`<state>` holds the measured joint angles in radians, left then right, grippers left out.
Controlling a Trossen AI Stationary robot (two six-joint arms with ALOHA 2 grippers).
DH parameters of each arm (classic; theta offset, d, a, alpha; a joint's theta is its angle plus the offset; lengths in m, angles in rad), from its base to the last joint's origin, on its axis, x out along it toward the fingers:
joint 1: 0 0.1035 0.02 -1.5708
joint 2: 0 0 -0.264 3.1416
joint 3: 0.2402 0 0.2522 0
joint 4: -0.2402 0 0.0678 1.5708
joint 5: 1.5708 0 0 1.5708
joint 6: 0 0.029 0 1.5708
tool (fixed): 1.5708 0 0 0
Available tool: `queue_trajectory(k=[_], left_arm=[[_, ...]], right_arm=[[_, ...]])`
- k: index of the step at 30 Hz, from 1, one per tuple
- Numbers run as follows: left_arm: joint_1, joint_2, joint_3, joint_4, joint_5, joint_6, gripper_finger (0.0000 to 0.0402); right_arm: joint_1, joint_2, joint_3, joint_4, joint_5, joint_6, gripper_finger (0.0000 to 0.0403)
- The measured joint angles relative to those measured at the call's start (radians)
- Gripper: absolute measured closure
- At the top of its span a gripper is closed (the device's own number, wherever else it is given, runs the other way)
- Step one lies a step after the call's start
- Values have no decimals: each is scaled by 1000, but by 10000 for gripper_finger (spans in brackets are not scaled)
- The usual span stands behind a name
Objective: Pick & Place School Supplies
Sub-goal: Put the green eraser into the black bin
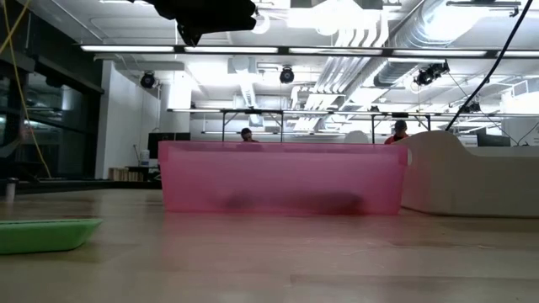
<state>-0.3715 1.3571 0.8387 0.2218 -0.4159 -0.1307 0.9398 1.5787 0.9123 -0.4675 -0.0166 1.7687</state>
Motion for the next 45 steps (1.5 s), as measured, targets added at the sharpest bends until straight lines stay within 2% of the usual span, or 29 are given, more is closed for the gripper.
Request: queue_trajectory(k=[11, 20, 29, 37, 40, 45], left_arm=[[0, 0, 0, 0, 0, 1, 272], [0, 0, 0, -12, 0, 7, 272], [-17, -27, 0, -159, 0, -68, 272], [-79, -59, 6, -248, -1, -142, 272], [-100, -64, 7, -281, 25, -213, 272], [-138, -68, 6, -469, 87, -411, 272]], right_arm=[[0, 0, 0, 1, -3, 6, 326], [-39, -59, 0, 8, -69, -46, 339], [-179, -132, 0, 11, -132, -247, 341], [-299, -143, 1, 103, -255, -425, 342], [-343, -144, 1, 137, -265, -503, 342], [-414, -144, 1, 208, -257, -661, 342]])
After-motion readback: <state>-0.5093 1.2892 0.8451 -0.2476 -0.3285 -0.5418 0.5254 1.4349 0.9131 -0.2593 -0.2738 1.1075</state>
